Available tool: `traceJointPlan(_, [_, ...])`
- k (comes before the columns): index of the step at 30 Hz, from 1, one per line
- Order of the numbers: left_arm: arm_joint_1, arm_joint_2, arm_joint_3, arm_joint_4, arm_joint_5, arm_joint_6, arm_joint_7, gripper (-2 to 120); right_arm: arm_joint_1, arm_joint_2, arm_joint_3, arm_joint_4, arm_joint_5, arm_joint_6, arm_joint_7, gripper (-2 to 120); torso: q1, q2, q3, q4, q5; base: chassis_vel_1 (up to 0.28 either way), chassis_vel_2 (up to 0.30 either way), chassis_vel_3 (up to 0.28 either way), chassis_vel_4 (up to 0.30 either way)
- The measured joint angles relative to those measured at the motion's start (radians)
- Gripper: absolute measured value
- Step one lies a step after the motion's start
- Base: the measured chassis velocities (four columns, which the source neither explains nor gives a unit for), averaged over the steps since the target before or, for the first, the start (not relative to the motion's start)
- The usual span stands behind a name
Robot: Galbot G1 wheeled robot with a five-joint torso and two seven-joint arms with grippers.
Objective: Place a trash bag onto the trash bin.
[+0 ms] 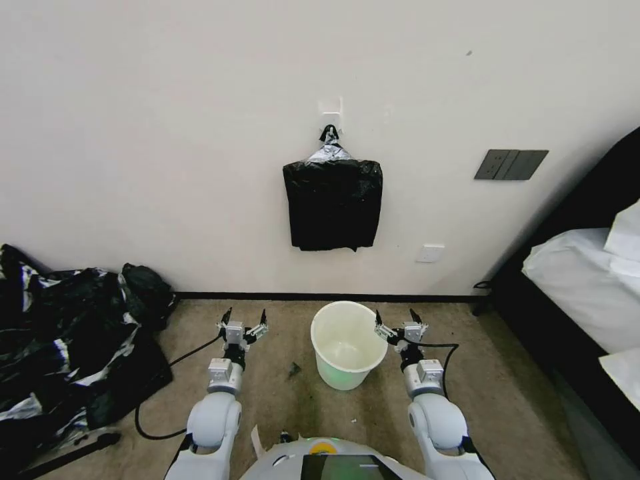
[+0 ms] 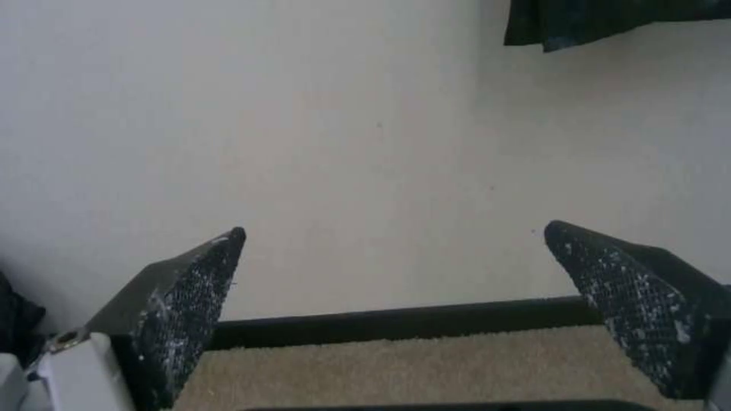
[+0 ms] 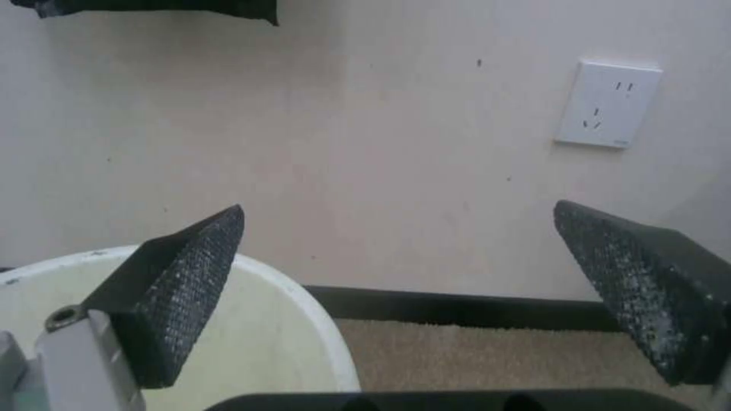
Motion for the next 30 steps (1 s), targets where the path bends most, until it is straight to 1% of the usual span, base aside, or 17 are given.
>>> traceJointPlan(30, [0.0, 0.0, 0.0, 0.0, 0.0, 0.0, 0.0, 100, 0.0, 0.0, 0.0, 0.0, 0.0, 0.0, 0.0, 100, 0.0, 0.0, 0.0, 0.0, 0.0, 0.0, 0.0, 0.0, 0.0])
